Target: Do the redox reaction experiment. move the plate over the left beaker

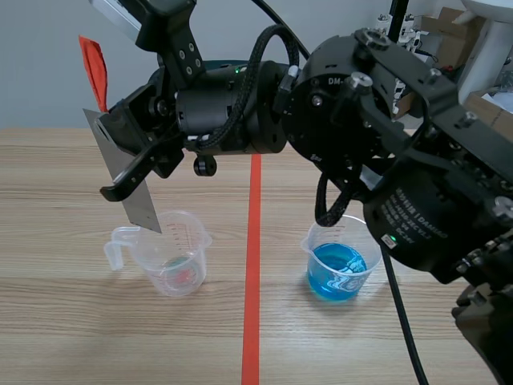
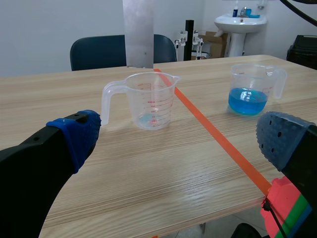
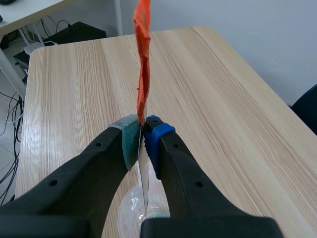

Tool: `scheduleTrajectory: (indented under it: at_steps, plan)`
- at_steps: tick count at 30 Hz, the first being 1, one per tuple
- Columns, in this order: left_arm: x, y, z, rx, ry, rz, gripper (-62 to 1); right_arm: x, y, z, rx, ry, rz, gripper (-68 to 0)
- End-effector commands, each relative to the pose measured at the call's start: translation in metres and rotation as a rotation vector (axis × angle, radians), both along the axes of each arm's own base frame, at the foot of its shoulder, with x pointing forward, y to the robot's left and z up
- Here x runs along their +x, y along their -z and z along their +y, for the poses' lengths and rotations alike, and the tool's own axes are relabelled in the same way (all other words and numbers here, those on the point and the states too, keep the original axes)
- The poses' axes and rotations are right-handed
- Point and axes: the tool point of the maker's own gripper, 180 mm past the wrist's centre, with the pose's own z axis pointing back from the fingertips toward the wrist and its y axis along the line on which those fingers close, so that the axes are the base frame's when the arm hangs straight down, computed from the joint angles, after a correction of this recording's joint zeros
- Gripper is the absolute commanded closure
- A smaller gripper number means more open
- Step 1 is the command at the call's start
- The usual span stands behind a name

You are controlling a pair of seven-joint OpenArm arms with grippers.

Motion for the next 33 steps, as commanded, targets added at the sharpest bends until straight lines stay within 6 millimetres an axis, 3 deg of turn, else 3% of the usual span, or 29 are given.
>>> scheduleTrajectory:
  at_steps: [1,33]
  plan:
    - [-0.0014,-0.0110,0.0007,-0.020,-0.003,-0.045,-62.3,0.0006,-0.0165,0.0017,0.036,-0.014,-0.030,-0.6]
    - [-0.0013,-0.0111,0.0006,-0.020,-0.003,-0.046,-62.3,-0.0013,-0.0153,0.0021,0.041,-0.018,-0.012,-0.6]
